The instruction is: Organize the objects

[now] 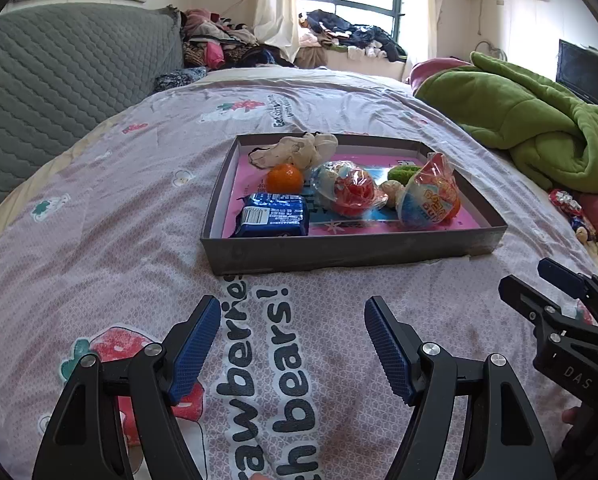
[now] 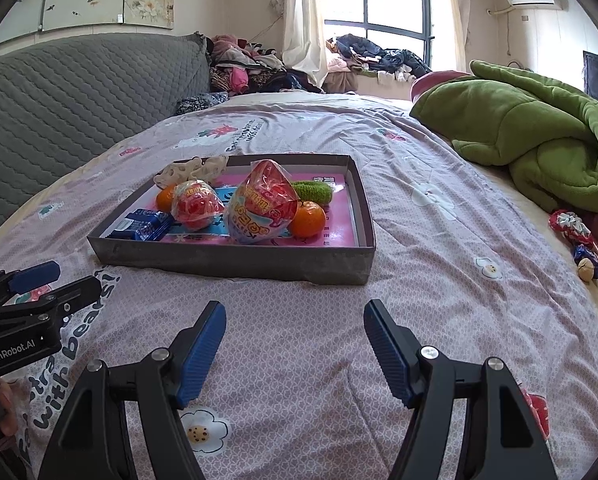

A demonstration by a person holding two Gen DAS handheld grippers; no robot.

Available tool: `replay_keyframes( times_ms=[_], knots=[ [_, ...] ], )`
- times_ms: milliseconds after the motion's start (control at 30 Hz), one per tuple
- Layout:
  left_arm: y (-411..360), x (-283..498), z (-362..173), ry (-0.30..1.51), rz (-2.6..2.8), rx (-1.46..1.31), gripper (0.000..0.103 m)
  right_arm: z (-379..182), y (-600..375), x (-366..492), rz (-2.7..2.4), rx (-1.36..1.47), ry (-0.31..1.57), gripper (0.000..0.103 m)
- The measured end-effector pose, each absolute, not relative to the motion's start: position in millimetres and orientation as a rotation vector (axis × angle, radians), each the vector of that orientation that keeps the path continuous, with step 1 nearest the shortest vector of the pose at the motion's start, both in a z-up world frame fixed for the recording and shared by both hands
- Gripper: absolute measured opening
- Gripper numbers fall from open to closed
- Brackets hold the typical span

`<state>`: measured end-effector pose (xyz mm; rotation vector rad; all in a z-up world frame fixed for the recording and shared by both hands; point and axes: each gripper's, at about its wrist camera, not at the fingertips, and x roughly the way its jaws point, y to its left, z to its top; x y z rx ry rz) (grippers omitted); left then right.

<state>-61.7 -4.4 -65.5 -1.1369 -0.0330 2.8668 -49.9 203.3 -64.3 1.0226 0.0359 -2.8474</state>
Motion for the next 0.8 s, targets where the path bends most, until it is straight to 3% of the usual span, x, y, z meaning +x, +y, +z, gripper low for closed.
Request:
replay_keyframes(
  times_ms=[800],
  knots=[
    [-3.9, -64.0, -72.5, -0.02, 2.862, -1.17, 0.076, -69.4, 200.0, -51.3, -2.84, 1.044, 0.052, 0.071]
  ],
)
